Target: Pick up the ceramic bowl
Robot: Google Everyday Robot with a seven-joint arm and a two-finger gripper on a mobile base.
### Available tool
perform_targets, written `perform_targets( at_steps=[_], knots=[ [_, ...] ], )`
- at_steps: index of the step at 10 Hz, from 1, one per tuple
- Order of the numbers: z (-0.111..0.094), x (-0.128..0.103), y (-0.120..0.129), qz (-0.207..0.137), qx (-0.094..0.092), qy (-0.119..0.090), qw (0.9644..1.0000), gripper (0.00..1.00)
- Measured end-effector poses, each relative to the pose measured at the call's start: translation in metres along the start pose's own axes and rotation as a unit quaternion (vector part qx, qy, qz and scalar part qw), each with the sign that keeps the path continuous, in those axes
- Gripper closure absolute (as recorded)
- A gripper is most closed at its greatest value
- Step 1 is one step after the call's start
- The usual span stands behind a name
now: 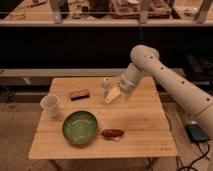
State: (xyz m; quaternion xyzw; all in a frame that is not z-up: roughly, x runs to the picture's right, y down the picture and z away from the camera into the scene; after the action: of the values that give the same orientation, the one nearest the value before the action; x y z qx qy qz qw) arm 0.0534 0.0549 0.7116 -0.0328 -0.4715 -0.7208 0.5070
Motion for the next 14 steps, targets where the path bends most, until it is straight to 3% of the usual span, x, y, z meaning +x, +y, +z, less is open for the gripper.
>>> perform_targets(
  at_steps=[2, 4, 5, 6, 8, 9, 10, 11, 13, 14],
  knots=[
    [0.024, 0.027, -0.011, 0.075, 0.018, 0.016, 0.9969, 0.20],
    [0.054, 0.064, -0.017, 0.157, 0.038, 0.064, 0.9848, 0.20],
    [0.065, 0.077, -0.015, 0.181, 0.045, 0.089, 0.9785, 0.20],
    [0.076, 0.092, -0.014, 0.208, 0.056, 0.121, 0.9691, 0.20],
    [0.086, 0.107, -0.014, 0.231, 0.069, 0.149, 0.9590, 0.20],
    [0.088, 0.110, -0.014, 0.235, 0.072, 0.156, 0.9568, 0.20],
    [0.088, 0.110, -0.015, 0.234, 0.072, 0.155, 0.9572, 0.20],
    [0.092, 0.105, -0.016, 0.229, 0.072, 0.146, 0.9599, 0.20],
    [0.130, 0.075, -0.025, 0.201, 0.070, 0.082, 0.9735, 0.20],
    [0.143, 0.066, -0.025, 0.194, 0.067, 0.065, 0.9765, 0.20]
  ],
)
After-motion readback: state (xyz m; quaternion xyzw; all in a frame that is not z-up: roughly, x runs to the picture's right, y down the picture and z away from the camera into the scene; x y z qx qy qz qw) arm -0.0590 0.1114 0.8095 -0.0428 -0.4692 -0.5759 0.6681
